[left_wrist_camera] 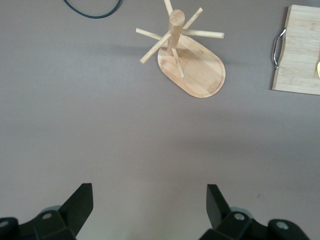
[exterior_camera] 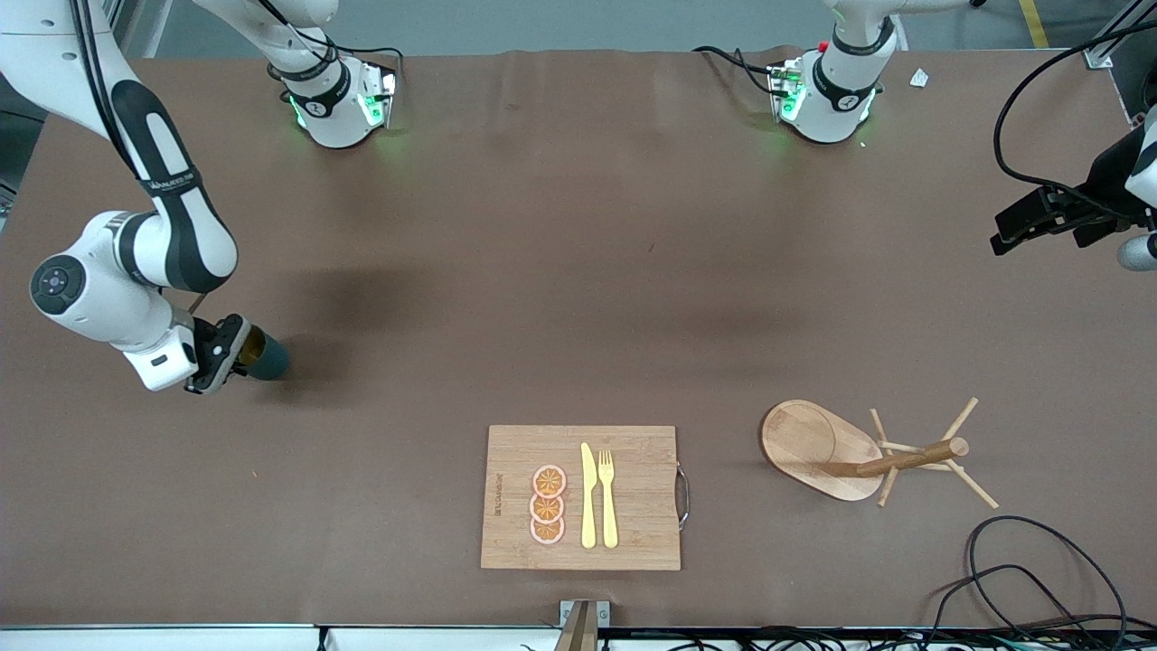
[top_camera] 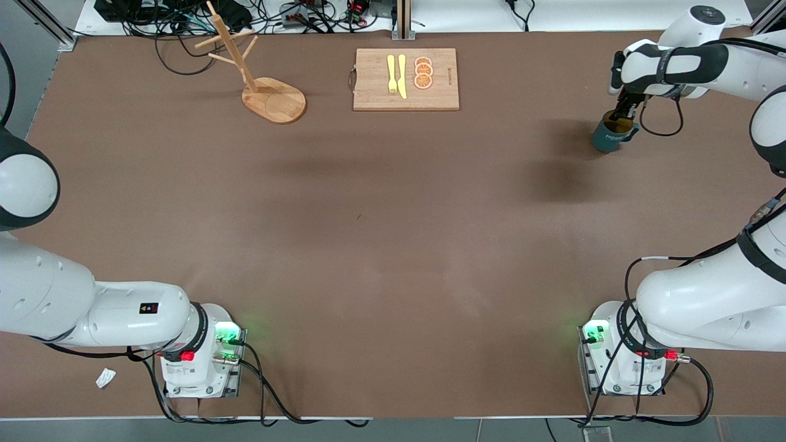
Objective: Transfer cup from left to right arm and place
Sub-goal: 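Carry the teal mug with the right gripper away from the cutting board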
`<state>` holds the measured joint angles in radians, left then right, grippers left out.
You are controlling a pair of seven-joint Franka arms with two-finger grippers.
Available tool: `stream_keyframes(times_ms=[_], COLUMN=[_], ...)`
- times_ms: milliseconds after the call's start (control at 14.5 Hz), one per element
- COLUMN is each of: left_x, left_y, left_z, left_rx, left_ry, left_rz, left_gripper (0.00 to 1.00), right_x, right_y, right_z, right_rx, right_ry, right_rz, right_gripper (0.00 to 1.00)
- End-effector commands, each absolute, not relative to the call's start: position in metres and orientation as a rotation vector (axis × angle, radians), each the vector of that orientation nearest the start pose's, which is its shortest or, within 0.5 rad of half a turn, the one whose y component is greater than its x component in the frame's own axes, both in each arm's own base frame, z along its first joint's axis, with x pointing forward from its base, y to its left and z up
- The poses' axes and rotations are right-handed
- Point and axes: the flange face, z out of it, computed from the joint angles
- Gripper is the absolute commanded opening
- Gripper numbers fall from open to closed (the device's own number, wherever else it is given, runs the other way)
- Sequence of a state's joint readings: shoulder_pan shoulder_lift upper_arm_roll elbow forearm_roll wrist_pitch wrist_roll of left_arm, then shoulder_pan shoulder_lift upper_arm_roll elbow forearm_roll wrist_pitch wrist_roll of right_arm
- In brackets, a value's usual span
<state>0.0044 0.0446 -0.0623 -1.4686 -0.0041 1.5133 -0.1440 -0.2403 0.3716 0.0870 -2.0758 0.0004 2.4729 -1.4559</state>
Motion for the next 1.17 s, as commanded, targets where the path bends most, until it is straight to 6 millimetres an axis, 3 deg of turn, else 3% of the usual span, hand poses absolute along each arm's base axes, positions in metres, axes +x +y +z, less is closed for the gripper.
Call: stream_keyframes(times_ms=[0, 413, 688, 756, 825, 894, 963, 1100], left_x=[0.561, 0.562, 0.563, 0.563, 0.563, 0.563, 0.563, 0.563], left_y=[-0.028, -0.023, -0.022, -0.021, -0.022, -0.022, -0.021, -0.019], left_z=[0.646, 0.644, 0.644, 0.644, 0.644, 0.644, 0.644, 0.644], left_rx=[-3.141, -3.136, -3.133, -3.132, -3.132, -3.134, -3.134, -3.132], left_ry=[-0.145, -0.136, -0.140, -0.143, -0.143, -0.140, -0.140, -0.155], left_rz=[-0.002, 0.002, -0.001, -0.001, -0.001, -0.001, 0.002, -0.001], left_gripper=[1.00, 1.00, 1.00, 1.00, 1.00, 1.00, 1.00, 1.00], right_x=[0.585, 0.583, 0.584, 0.585, 0.586, 0.587, 0.589, 0.590], right_y=[-0.110, -0.122, -0.119, -0.117, -0.118, -0.118, -0.121, -0.121], right_z=[0.254, 0.230, 0.229, 0.230, 0.231, 0.232, 0.235, 0.236], right_rx=[-2.453, -2.441, -2.441, -2.440, -2.443, -2.444, -2.450, -2.453], right_ry=[-1.948, -1.914, -1.900, -1.901, -1.894, -1.892, -1.887, -1.884], right_rz=[-0.086, -0.075, -0.082, -0.085, -0.089, -0.094, -0.101, -0.103], right_gripper=[0.00, 0.00, 0.04, 0.23, 0.57, 0.81, 1.00, 1.00])
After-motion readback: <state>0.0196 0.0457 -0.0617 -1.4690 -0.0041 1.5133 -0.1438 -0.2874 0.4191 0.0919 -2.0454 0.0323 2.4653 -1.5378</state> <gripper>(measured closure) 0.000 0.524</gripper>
